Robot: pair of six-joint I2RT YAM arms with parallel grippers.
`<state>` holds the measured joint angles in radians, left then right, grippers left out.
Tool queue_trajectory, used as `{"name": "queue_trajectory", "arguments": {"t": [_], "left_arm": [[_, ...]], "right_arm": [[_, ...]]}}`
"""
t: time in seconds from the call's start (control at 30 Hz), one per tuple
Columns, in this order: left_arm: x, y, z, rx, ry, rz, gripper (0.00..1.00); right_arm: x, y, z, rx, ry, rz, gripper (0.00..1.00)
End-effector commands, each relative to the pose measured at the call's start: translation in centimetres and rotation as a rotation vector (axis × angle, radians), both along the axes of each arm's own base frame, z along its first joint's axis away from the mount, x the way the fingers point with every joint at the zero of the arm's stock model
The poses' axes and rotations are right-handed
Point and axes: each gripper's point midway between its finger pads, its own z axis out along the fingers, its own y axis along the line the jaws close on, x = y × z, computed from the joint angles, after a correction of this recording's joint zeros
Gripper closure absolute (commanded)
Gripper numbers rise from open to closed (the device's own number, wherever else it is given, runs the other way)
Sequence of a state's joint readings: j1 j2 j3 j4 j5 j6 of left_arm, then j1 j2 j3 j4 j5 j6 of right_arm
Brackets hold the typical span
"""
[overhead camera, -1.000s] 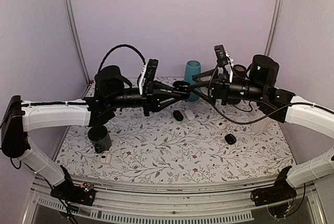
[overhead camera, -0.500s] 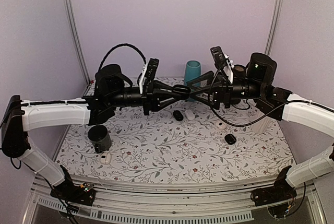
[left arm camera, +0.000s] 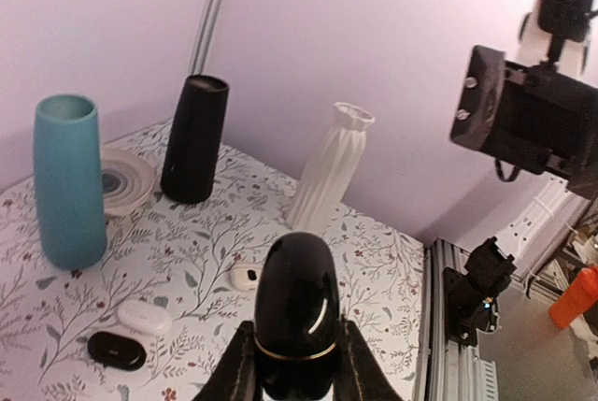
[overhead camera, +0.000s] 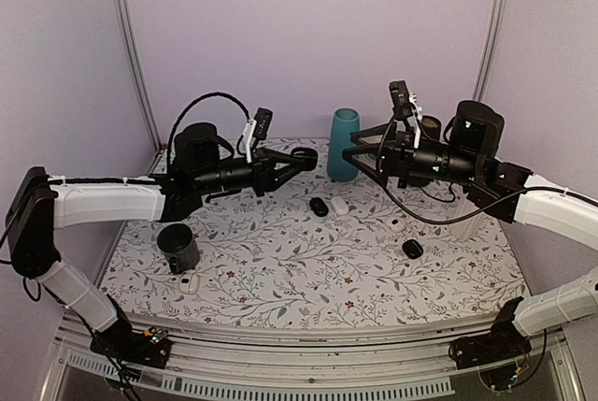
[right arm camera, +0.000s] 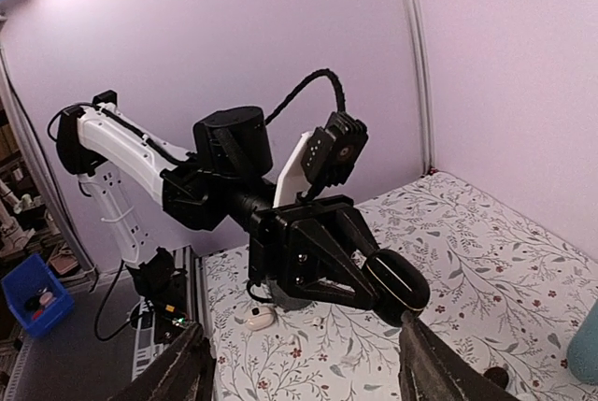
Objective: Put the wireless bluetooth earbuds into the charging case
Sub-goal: Place the charging case at the center of the board.
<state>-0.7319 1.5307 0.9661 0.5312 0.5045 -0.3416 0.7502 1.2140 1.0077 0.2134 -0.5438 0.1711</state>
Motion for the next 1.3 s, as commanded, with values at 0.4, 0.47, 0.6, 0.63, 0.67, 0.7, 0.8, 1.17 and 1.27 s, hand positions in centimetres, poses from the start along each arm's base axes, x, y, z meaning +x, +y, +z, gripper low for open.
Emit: {"name": "queue_trajectory", "arguments": {"t": [0.4,0.47,0.6,0.63,0.67,0.7,0.8,1.17,1.27], "left_arm": [[7.5,6.8,-17.5,0.275,0.531,0.337,1.0],[7.9,7.2,-18.7,0.297,0.562,0.342,1.0],[8.8,8.0,-20.4,0.319,0.618,0.355,1.0],[9.0,8.1,-20.7,0.325,0.63,0.356,1.0],[9.1,8.2,-21.2,0.332,0.647,0.356,1.0],[9.4,8.3,-21.5,0.339,0.661,0.356,1.0],[10.0,8.8,-22.3,0.353,0.686,0.372,1.0],[11.0,9.7,-25.6,0.401,0.773,0.398,0.94],[11.0,10.0,-26.1,0.416,0.783,0.409,0.92]], "right_arm": [[4.2,-3.1,-4.0,-0.035,0.07,-0.277,0.13],[4.3,-3.3,-4.3,-0.044,0.071,-0.287,0.1],[4.2,-3.6,-4.5,-0.047,0.068,-0.293,0.04],[4.2,-3.7,-4.5,-0.048,0.067,-0.297,0.01],[4.2,-3.8,-4.5,-0.049,0.067,-0.299,0.01],[4.1,-3.8,-4.4,-0.05,0.065,-0.298,0.01],[4.0,-3.8,-4.6,-0.057,0.068,-0.29,0.01],[3.4,-4.2,-4.5,-0.066,0.077,-0.281,0.01],[3.2,-4.3,-4.4,-0.066,0.078,-0.282,0.01]]}}
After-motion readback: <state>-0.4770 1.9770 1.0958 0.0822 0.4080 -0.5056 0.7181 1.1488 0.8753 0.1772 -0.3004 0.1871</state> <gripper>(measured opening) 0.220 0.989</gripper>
